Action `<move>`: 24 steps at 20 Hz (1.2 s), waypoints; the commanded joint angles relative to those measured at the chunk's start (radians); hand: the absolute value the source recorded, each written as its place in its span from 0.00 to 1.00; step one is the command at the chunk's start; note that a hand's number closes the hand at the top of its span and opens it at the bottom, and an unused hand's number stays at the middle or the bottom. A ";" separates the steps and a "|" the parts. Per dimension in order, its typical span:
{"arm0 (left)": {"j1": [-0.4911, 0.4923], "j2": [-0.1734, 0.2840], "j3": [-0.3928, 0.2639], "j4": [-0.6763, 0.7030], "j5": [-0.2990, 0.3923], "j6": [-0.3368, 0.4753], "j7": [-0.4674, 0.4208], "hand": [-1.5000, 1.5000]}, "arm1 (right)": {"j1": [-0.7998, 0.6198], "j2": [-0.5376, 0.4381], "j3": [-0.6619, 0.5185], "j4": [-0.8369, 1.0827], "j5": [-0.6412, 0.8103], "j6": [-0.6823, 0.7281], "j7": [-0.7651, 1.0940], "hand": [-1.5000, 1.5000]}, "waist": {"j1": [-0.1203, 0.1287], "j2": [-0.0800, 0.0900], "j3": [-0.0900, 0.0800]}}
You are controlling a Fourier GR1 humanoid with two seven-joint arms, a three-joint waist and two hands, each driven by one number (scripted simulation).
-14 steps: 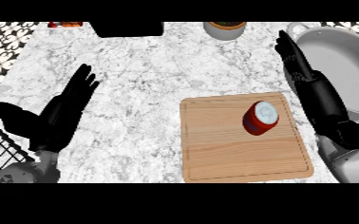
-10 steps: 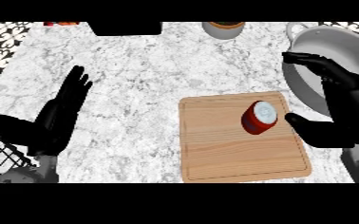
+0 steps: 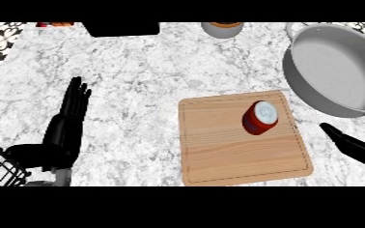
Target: Pick the can from the cutting board and place it in the pot
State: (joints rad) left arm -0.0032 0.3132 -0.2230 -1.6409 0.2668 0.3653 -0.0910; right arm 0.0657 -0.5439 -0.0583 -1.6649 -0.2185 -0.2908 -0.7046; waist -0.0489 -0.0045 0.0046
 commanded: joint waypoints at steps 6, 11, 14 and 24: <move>0.003 -0.017 0.021 0.041 -0.017 -0.055 -0.060 0.50 | 0.353 0.037 -0.061 -0.198 0.060 0.073 -0.239 0.00 | 0.031 0.001 -0.005; 0.016 -0.060 -0.050 0.009 -0.071 0.001 -0.042 0.50 | 0.395 -0.105 0.024 -0.258 0.316 -0.013 0.068 0.00 | 0.044 0.004 -0.008; -0.009 -0.037 0.002 0.050 -0.038 -0.036 -0.062 0.50 | 0.438 -0.214 0.038 -0.293 0.405 0.041 0.225 0.00 | 0.045 0.008 -0.011; -0.033 -0.104 -0.015 0.077 -0.083 -0.029 -0.059 0.50 | 0.243 -0.092 0.276 -0.344 0.733 0.111 0.701 0.00 | 0.052 0.005 -0.005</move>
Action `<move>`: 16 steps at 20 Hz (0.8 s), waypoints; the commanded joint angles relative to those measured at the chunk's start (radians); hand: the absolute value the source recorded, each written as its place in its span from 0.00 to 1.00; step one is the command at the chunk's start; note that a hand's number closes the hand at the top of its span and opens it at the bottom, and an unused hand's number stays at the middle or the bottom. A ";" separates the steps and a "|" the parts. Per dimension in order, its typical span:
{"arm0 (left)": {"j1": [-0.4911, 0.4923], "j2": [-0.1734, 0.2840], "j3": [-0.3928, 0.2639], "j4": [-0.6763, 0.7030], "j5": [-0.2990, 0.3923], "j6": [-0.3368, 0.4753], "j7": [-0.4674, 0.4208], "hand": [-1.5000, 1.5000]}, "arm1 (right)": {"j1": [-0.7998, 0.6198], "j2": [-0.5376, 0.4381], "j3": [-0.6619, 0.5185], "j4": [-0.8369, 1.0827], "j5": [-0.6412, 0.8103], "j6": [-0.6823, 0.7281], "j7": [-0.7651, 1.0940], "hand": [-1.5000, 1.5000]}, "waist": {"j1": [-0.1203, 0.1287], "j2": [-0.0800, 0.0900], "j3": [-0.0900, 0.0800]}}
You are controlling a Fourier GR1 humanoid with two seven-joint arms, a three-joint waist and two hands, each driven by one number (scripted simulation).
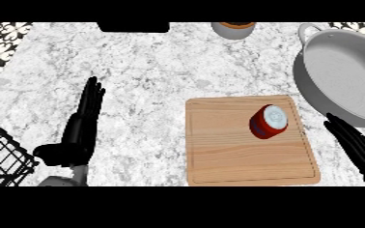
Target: Pick the can from the cutting board and place it in the pot
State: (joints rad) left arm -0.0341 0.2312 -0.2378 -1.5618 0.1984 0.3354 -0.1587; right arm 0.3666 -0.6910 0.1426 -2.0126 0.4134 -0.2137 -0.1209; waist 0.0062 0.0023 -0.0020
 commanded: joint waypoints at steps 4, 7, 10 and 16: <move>-0.002 0.005 0.023 -0.029 -0.019 -0.018 0.041 0.50 | -0.161 0.094 0.129 0.053 0.178 0.107 0.240 0.00 | 0.003 -0.002 0.002; -0.002 -0.032 0.043 0.070 -0.013 -0.040 -0.060 0.50 | -0.170 0.136 0.168 0.091 0.268 0.114 0.307 0.00 | -0.004 -0.001 0.001; -0.030 -0.046 0.039 0.013 -0.039 -0.028 0.039 0.50 | -0.250 0.161 0.097 0.189 0.207 0.193 0.264 0.00 | -0.005 -0.002 0.002; 0.022 -0.063 0.076 0.019 -0.056 -0.090 -0.002 0.50 | -0.277 0.291 0.125 0.264 0.321 0.194 0.238 0.00 | -0.006 -0.003 0.002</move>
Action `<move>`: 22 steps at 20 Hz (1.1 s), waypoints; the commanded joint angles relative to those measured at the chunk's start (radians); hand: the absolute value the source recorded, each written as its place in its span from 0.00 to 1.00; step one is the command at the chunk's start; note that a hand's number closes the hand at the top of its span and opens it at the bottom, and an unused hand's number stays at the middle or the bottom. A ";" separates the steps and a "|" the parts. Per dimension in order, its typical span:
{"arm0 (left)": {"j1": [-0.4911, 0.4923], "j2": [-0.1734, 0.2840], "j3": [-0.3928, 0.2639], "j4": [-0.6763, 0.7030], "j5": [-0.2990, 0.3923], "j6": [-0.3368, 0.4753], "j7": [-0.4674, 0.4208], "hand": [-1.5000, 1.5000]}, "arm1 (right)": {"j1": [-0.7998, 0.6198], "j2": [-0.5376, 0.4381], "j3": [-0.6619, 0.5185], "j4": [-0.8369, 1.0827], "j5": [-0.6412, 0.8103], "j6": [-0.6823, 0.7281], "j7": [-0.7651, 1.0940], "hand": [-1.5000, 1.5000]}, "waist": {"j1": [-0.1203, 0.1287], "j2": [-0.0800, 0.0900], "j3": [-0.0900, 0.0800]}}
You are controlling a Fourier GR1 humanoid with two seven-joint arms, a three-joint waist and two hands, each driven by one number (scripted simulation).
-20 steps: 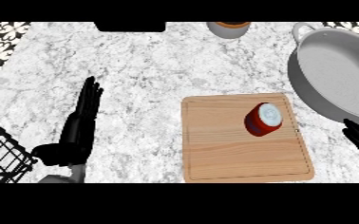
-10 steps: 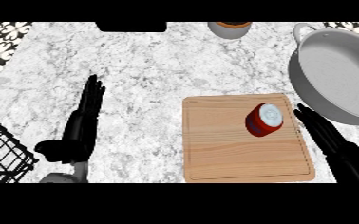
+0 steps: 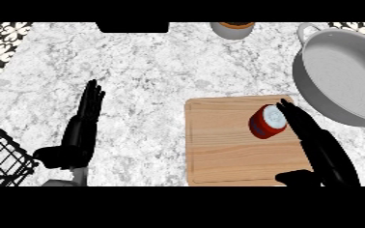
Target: Pick the can from the cutting board and place it in the pot
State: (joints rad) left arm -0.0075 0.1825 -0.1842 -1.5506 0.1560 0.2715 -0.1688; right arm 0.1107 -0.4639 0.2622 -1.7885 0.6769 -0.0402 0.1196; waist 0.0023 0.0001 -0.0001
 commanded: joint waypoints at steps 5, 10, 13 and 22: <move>0.028 -0.035 0.020 -0.031 -0.046 -0.032 -0.004 0.50 | -0.044 0.093 -0.049 0.194 0.085 -0.023 -0.114 0.00 | -0.001 0.000 0.000; -0.052 -0.062 0.049 0.034 -0.086 -0.030 0.034 0.50 | -0.098 0.154 -0.068 0.242 0.131 -0.012 -0.116 0.00 | -0.002 0.000 0.000; -0.043 -0.053 0.100 -0.010 -0.062 -0.052 0.073 0.50 | -0.117 0.186 -0.067 0.204 0.161 0.039 -0.064 0.00 | -0.002 0.000 0.000; -0.013 -0.065 0.104 -0.008 -0.067 -0.095 0.041 0.50 | -0.152 0.215 -0.122 0.270 0.232 -0.156 -0.207 1.00 | -0.003 0.000 0.000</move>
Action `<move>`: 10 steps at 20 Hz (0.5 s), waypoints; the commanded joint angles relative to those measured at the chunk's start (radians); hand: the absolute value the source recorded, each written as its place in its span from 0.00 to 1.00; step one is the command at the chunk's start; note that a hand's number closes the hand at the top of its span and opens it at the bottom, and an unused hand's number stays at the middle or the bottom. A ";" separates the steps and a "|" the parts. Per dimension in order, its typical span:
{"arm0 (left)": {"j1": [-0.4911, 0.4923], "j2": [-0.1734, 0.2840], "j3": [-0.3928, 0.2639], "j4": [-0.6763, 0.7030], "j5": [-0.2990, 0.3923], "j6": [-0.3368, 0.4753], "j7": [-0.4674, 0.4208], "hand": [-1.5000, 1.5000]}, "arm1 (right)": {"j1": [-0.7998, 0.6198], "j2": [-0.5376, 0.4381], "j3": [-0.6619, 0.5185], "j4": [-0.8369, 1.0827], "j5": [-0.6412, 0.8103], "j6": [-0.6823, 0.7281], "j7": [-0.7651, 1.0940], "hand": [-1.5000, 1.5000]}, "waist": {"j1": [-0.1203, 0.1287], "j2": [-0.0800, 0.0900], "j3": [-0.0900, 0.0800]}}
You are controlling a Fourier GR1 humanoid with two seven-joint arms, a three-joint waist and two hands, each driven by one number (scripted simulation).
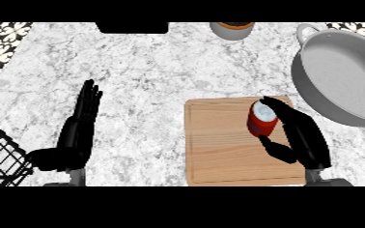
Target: Pick the can from the cutting board and place it in the pot
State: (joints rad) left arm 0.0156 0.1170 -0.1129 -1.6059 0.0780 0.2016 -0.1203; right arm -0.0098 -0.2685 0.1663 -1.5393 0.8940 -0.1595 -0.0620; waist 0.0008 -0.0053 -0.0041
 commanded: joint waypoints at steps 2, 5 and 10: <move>-0.041 -0.015 0.028 0.072 -0.014 -0.021 -0.016 0.50 | -0.020 0.012 -0.040 0.053 0.014 -0.053 -0.097 1.00 | -0.001 0.005 0.004; -0.051 -0.016 0.039 0.041 -0.021 -0.022 0.022 0.50 | -0.038 0.016 -0.072 0.095 0.029 -0.058 -0.110 1.00 | 0.000 0.005 0.004; -0.033 -0.067 0.009 0.056 -0.049 -0.004 -0.015 0.50 | 0.026 0.020 -0.072 -0.086 0.052 -0.074 -0.081 1.00 | -0.004 0.004 0.004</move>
State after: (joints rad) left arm -0.0188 0.0901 -0.0775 -1.5608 0.0550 0.1797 -0.1252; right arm -0.0087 -0.2364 0.1211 -1.5619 0.9440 -0.2248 -0.1341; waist -0.0011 -0.0052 -0.0036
